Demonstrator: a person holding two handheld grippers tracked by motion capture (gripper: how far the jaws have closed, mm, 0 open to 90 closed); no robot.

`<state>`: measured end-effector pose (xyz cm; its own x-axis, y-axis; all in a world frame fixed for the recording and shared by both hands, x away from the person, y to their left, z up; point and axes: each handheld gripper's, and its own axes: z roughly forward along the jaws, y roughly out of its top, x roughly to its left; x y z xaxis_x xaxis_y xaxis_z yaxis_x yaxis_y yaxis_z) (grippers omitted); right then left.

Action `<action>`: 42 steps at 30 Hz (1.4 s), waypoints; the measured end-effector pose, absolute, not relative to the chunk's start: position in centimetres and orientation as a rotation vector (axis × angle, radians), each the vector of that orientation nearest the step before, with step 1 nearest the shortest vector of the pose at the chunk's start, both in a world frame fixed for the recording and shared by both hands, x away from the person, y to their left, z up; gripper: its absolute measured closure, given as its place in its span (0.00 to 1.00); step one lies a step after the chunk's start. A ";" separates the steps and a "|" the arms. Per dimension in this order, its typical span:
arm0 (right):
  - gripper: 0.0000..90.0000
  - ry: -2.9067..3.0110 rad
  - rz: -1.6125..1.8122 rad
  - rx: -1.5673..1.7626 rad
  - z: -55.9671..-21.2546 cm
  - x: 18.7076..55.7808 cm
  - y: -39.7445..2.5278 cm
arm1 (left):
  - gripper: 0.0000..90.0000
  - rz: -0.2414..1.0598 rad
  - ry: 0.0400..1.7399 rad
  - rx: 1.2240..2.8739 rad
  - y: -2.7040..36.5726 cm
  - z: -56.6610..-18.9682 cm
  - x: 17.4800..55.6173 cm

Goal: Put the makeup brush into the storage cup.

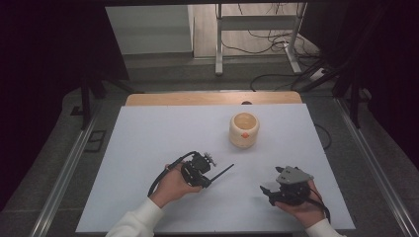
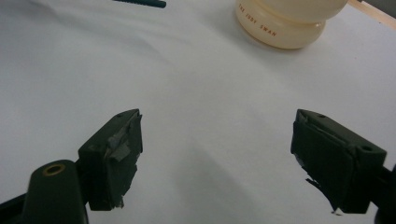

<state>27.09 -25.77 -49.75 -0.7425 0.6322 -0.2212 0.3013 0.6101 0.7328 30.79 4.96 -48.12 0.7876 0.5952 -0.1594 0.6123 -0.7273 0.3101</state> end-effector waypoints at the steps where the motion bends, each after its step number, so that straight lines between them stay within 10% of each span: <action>1: 0.20 2.373 0.958 0.734 -49.7 27.1 -25.7 | 0.94 -0.069 0.917 2.632 4.9 -48.1 30.8; 42: 0.19 2.428 0.873 0.486 -49.7 27.4 -20.2 | 0.93 -0.078 0.874 2.629 4.6 -47.9 30.6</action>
<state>27.36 -20.16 -49.68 -0.8060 0.4842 -0.3406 0.1563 0.7290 0.6664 30.56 4.57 -47.85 0.8062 0.5679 -0.1660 0.5884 -0.7399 0.3260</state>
